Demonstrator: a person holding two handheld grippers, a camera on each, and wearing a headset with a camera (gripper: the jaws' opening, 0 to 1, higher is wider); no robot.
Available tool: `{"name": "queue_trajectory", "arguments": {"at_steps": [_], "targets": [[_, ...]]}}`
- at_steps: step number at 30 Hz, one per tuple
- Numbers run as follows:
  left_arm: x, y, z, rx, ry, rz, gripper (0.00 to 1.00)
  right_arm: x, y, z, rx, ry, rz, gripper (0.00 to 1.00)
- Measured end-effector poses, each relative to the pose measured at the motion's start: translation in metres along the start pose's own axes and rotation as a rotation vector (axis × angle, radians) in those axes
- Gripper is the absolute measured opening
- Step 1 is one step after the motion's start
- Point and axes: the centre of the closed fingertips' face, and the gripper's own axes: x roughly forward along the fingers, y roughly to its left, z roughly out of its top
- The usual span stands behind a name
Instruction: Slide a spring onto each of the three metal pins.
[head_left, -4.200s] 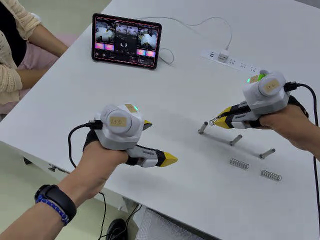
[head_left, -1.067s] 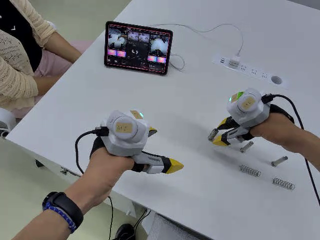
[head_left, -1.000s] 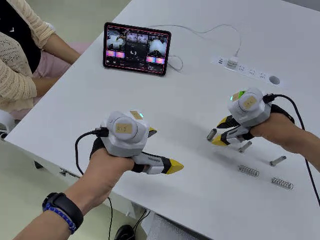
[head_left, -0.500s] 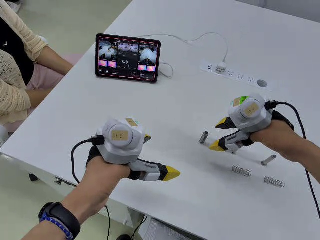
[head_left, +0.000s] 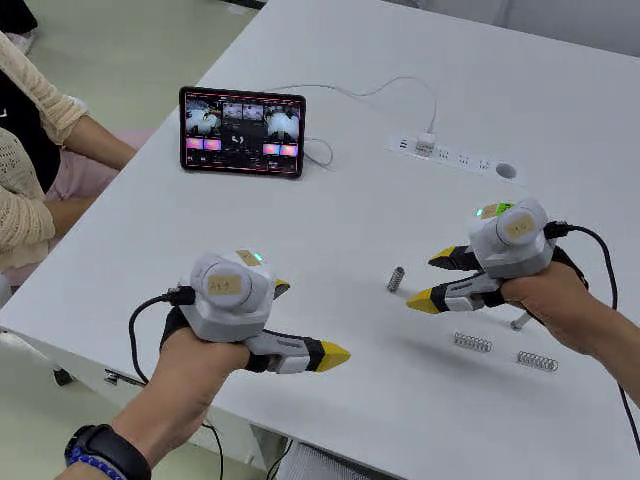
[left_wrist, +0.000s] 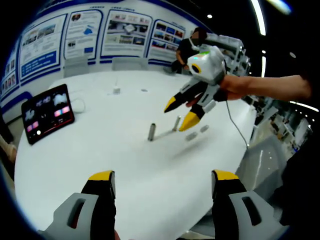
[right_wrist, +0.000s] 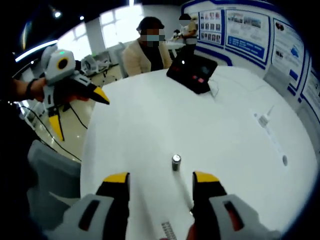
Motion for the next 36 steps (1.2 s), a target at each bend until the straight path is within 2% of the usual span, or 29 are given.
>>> {"name": "queue_trajectory", "arguments": {"at_steps": [9,14,20,27,36], "targets": [[0.0,-0.003,0.0,-0.001,0.0,0.003,0.8,-0.013,0.01,-0.012,0.114,-0.074,-0.017,0.55],[0.003,-0.007,0.001,-0.002,-0.001,0.0,0.8,-0.018,0.017,-0.024,0.125,-0.072,-0.039,0.59],[0.007,-0.013,0.002,-0.001,0.002,-0.005,0.8,-0.027,0.022,-0.03,0.17,-0.111,-0.052,0.62],[0.012,-0.02,-0.004,0.003,0.018,-0.015,0.8,-0.036,0.025,-0.05,0.208,-0.108,-0.072,0.68],[0.019,-0.026,-0.006,-0.002,0.031,-0.026,0.8,-0.052,0.03,-0.07,0.313,-0.168,-0.08,0.72]]}}
